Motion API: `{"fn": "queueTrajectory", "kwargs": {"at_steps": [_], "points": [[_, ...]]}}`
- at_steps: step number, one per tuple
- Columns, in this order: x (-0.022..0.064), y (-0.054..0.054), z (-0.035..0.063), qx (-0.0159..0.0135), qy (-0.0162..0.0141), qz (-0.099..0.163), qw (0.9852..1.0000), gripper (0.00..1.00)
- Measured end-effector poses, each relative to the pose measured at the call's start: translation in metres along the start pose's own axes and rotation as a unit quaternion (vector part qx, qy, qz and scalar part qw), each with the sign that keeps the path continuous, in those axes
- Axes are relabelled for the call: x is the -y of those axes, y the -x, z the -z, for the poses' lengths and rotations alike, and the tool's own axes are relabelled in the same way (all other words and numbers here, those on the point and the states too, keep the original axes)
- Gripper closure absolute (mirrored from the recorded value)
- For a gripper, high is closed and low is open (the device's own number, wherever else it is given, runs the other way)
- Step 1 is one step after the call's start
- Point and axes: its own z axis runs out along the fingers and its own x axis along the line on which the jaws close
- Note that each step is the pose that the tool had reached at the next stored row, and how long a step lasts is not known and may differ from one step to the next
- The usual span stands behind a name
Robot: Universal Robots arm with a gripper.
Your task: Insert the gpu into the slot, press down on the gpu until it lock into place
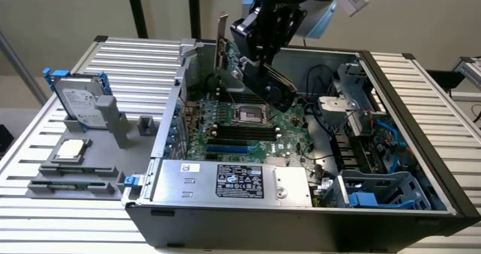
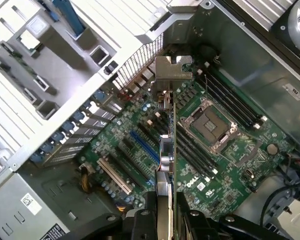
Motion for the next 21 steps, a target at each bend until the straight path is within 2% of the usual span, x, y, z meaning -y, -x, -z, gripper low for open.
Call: {"fn": "queueTrajectory", "kwargs": {"at_steps": [5, 10, 13, 16, 18, 21], "points": [[0.0003, 0.000, -0.0041, -0.0004, 0.0004, 0.046, 0.9989, 0.74], [0.0006, 0.000, -0.0081, -0.0009, 0.0004, 0.091, 0.9958, 0.74], [0.0009, 0.000, -0.0105, -0.0014, 0.0000, 0.118, 0.9930, 0.74], [0.0010, 0.000, -0.0128, -0.0018, -0.0004, 0.145, 0.9894, 0.74], [0.0011, 0.000, -0.0144, -0.0021, -0.0009, 0.163, 0.9866, 0.74], [0.0013, 0.001, -0.0166, -0.0026, -0.0023, 0.191, 0.9816, 0.74]]}}
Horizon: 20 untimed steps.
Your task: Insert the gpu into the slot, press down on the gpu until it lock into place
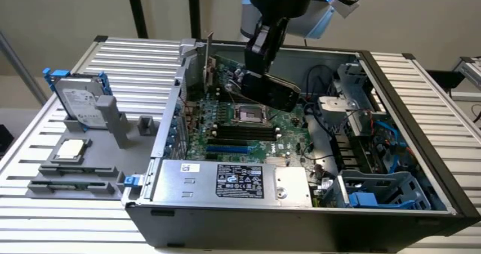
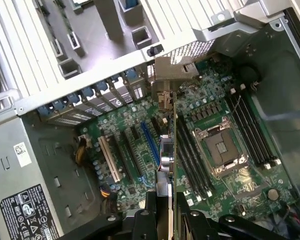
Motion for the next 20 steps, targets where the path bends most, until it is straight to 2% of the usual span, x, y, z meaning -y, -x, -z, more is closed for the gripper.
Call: {"fn": "queueTrajectory", "kwargs": {"at_steps": [3, 6, 9, 12, 15, 20], "points": [[0.0002, 0.000, -0.0021, -0.0009, -0.0019, 0.027, 0.9996, 0.74], [0.0003, 0.000, -0.0041, -0.0018, -0.0040, 0.054, 0.9985, 0.74], [0.0005, 0.000, -0.0061, -0.0027, -0.0062, 0.081, 0.9967, 0.74], [0.0006, 0.000, -0.0081, -0.0033, -0.0089, 0.107, 0.9942, 0.74], [0.0006, 0.000, -0.0102, -0.0024, -0.0135, 0.126, 0.9920, 0.74], [-0.0026, -0.003, -0.0151, 0.0007, -0.0235, 0.137, 0.9903, 0.74]]}}
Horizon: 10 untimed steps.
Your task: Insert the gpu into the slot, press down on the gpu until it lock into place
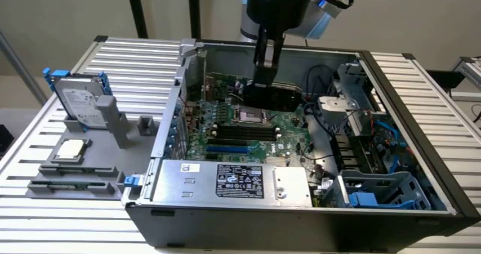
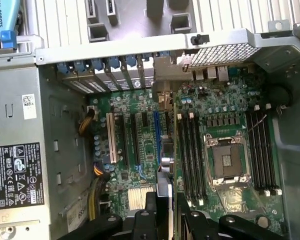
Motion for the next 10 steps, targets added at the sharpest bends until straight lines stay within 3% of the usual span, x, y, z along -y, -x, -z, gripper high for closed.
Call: {"fn": "queueTrajectory", "kwargs": {"at_steps": [3, 10], "points": [[-0.0056, -0.001, -0.0043, 0.0006, -0.0041, 0.003, 1.0000, 0.74], [-0.0120, -0.003, -0.0158, 0.0016, -0.0041, 0.015, 0.9999, 0.74]]}}
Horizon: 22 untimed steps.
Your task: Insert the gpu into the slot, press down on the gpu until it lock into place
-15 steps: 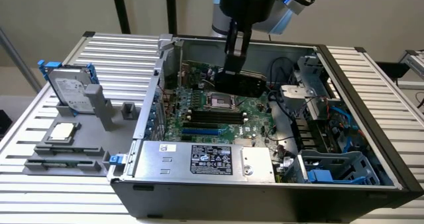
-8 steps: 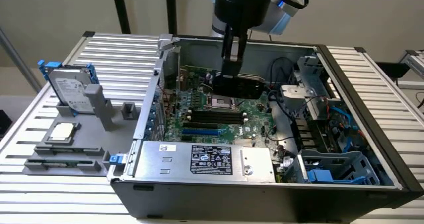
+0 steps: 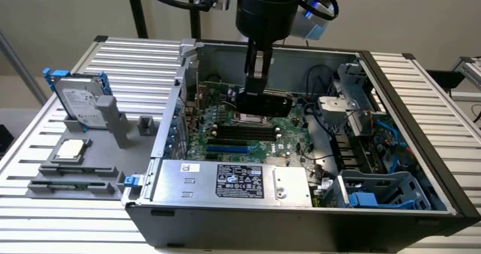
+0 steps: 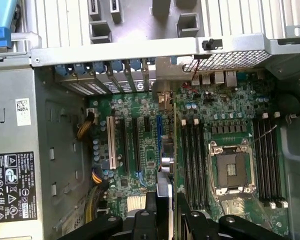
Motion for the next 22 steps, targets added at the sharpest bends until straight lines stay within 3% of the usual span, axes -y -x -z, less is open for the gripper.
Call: {"fn": "queueTrajectory", "kwargs": {"at_steps": [9, 17, 22], "points": [[-0.0008, 0.000, -0.0018, 0.0003, -0.0001, 0.000, 1.0000, 0.74], [-0.0111, -0.001, -0.0159, 0.0000, 0.0000, 0.001, 1.0000, 0.74], [-0.0121, -0.002, -0.0251, -0.0001, 0.0000, 0.005, 1.0000, 0.74]]}}
